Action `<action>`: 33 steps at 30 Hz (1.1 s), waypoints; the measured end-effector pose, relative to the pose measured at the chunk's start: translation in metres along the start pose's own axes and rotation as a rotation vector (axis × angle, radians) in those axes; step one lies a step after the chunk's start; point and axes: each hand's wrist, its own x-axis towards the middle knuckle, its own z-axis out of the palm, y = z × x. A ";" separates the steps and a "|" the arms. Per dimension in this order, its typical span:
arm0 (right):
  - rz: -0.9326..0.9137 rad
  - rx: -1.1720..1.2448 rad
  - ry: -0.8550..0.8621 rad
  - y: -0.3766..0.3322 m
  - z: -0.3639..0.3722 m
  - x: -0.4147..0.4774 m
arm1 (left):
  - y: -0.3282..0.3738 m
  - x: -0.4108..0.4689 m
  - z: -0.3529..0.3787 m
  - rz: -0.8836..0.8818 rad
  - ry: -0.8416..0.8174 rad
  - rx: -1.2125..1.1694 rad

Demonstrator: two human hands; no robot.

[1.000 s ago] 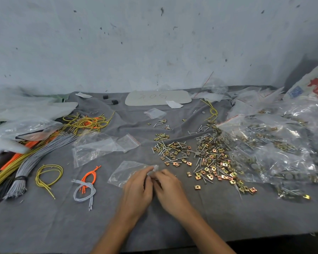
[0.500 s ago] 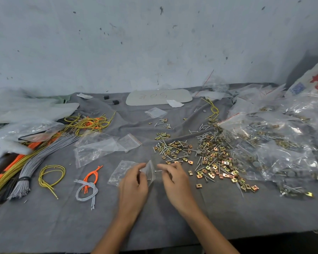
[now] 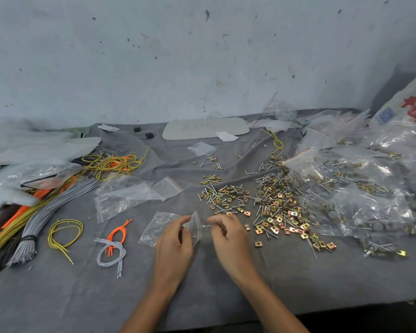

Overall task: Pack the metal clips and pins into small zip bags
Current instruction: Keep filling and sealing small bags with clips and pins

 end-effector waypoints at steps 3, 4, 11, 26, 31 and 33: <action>0.048 0.006 0.079 0.000 -0.002 0.000 | -0.002 0.000 0.000 -0.003 0.003 0.001; 0.071 0.028 0.123 0.000 -0.002 0.000 | -0.002 0.000 0.000 -0.004 0.003 -0.003; 0.135 0.111 0.224 -0.001 -0.008 0.001 | -0.002 -0.001 -0.001 0.005 0.000 -0.015; 0.084 -0.062 0.056 0.009 -0.015 0.025 | -0.004 0.001 0.001 0.030 0.002 0.009; 0.063 -0.417 0.015 0.027 -0.049 0.083 | -0.007 0.002 0.002 0.024 0.008 0.003; 0.060 -0.531 -0.020 0.036 -0.054 0.099 | -0.009 0.002 0.003 0.020 0.007 -0.004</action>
